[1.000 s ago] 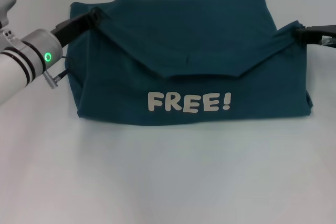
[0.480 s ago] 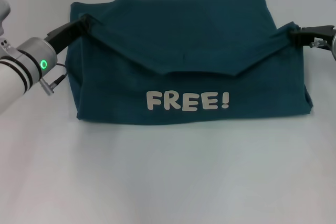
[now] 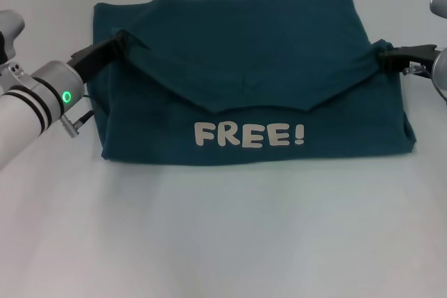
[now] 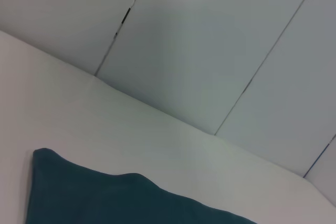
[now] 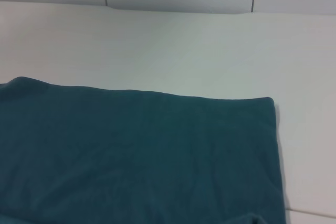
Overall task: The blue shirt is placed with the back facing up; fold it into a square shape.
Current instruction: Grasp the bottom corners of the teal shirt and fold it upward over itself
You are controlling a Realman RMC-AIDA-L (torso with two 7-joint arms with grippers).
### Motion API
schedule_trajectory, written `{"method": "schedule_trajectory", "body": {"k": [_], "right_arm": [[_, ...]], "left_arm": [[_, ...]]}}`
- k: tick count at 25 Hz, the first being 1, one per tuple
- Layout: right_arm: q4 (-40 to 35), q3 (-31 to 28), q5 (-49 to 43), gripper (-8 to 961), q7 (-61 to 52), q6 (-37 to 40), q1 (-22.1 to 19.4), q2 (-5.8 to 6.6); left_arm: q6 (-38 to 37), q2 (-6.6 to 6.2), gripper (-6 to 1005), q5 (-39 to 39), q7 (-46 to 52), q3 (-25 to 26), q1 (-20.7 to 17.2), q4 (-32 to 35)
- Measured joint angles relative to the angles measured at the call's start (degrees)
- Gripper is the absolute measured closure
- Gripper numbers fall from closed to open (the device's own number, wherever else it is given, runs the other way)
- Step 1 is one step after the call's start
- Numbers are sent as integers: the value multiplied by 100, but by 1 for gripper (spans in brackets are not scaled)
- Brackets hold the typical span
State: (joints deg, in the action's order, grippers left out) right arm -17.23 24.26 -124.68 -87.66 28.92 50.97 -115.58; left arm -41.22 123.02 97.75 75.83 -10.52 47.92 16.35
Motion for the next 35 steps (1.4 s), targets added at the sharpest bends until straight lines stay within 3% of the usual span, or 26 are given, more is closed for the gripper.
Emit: {"method": "schedule_trajectory", "body": {"k": [13,18,24,29,32,35], "right_arm": [[-68,72,35,836,80,-61,-43,-25],[-207,73,34,649,80,-65,-61,-31],[-422,69,32,371,-198,286,-164,-6],[-806,92,16,305,-917,1358,-467,90],[-1268,244,-4,279,-1588,2264,-837,144],[-1504,447,-9,283,-1901,2567,-1016,160]], "left_arm": [[0,12,856,8,-96,21,-44,34],[-28,-2,667,-79,-47,42,-151,149],[-256,-10,523,-140,151,-64,-377,435],[-819,-39,403,-114,667,-678,-841,869],[-1072,-15,208,-79,938,-1219,-1155,1242],[-1364,6,192,-62,1197,-1619,-1491,1577]]}}
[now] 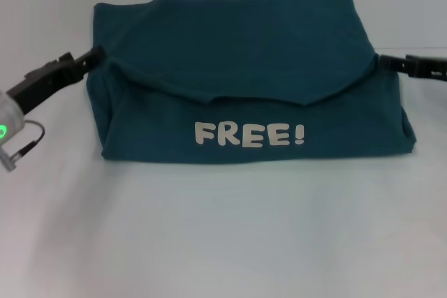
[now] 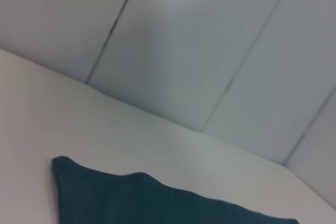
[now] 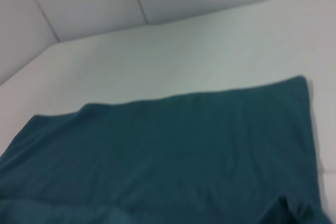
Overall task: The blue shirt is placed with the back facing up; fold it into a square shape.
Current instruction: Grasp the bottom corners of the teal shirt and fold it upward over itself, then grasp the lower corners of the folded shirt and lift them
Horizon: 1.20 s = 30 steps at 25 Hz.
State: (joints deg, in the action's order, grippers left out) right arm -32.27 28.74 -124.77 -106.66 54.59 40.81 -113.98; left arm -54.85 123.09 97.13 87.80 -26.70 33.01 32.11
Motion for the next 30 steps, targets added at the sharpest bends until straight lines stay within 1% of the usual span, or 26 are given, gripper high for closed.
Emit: {"method": "schedule_trajectory", "body": {"k": [3,5,6,9,12,16,21,26,30], "right_arm": [[-258,378,-10,286,-490,363,-238,63],[-284,555,-14,286,-800,584,-323,169],[-281,627,-14,286,-982,719,-351,244],[-261,696,-14,286,-1280,1104,-382,390],[-305,671,-14,287,-1503,1454,-409,456],[-296,714,-14,287,-1689,1576,-411,493],[-276,688,-13,287,-1729,1622,-426,500],[-266,680,-9,287,-1731,1566,-432,451],[-266,681,-7,288,-1725,1539,-417,430]], "left_arm": [[-318,23,182,42,47,-120,-241,203],[-449,39,182,122,47,-159,-337,284],[-497,49,182,193,48,-173,-382,327],[-563,68,182,461,50,-186,-480,409],[-652,71,182,834,51,-188,-554,454],[-890,79,182,1330,28,-191,-665,556],[-1192,84,183,1803,-94,-200,-774,718],[-1237,96,183,1931,-601,-267,-789,673],[-1043,106,183,1934,-896,-404,-728,579]]}}
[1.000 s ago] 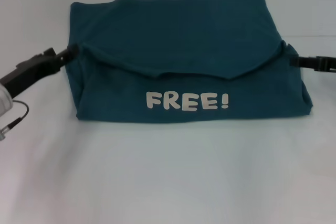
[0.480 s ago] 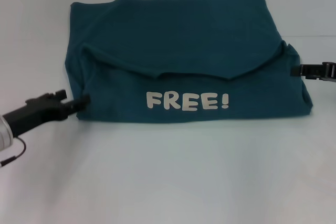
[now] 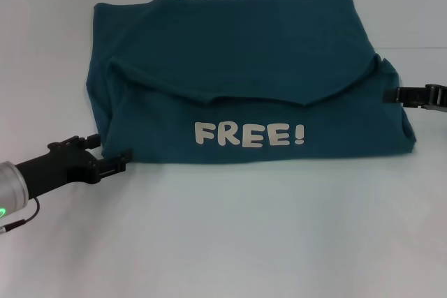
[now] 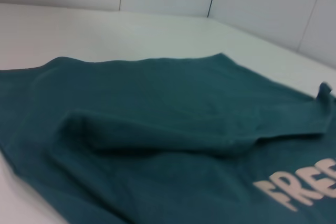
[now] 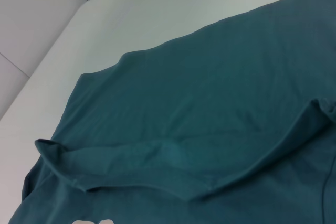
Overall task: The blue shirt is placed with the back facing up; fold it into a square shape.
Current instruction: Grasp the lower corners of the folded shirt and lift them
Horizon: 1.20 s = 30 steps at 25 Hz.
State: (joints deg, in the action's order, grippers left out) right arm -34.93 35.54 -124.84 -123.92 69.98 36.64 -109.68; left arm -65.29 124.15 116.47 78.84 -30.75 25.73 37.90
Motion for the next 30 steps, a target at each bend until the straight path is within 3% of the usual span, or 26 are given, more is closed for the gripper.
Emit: {"method": "schedule_trajectory", "body": {"k": [10,19,30], "right_arm": [[-3,-1,34,288,-8,-70,-7,-9],[-3,-16,34,289,-10,-126,-20,-24],[4,-40,30,291,-10,-191,-36,-26]], "left_arm": [[1046,21,183,6,-39,-492,124,-110],[976,24,186,77,-42,-749,128,-117],[921,21,262,79,-31,-827,146,-83]]}}
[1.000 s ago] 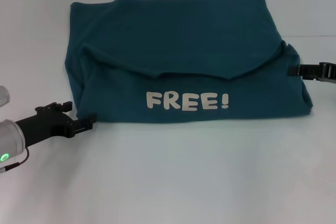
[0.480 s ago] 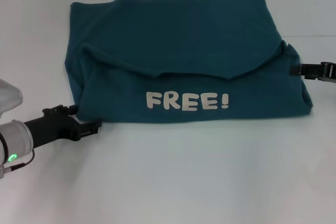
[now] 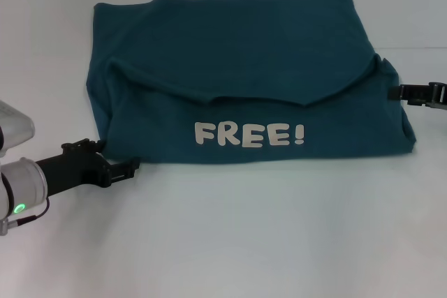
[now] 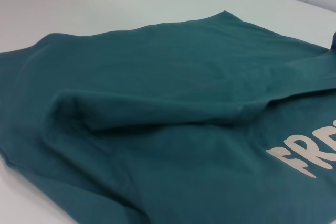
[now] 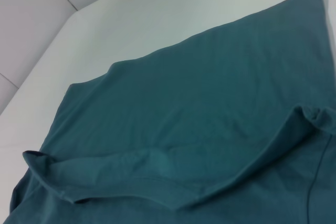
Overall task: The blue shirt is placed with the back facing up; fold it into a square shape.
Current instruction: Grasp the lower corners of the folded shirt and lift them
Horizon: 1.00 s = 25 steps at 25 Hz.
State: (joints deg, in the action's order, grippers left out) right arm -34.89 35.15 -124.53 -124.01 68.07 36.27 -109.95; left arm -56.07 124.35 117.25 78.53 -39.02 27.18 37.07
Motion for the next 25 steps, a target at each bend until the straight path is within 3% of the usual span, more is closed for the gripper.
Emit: {"method": "schedule_trajectory", "body": {"k": [8,12,25], "right_arm": [[0,-15,-1,294,0,-7,1,-2],[0,-24,-1,293,0,-7,3,-5],[0,10,-37,296,-13,3,-53,27]], "left_arm": [[39,-13,318,46,-2,-10,26,18],[62,-17,549,146,54,-10,51,25],[52,-25,824,149,80,-6,59,116]]}}
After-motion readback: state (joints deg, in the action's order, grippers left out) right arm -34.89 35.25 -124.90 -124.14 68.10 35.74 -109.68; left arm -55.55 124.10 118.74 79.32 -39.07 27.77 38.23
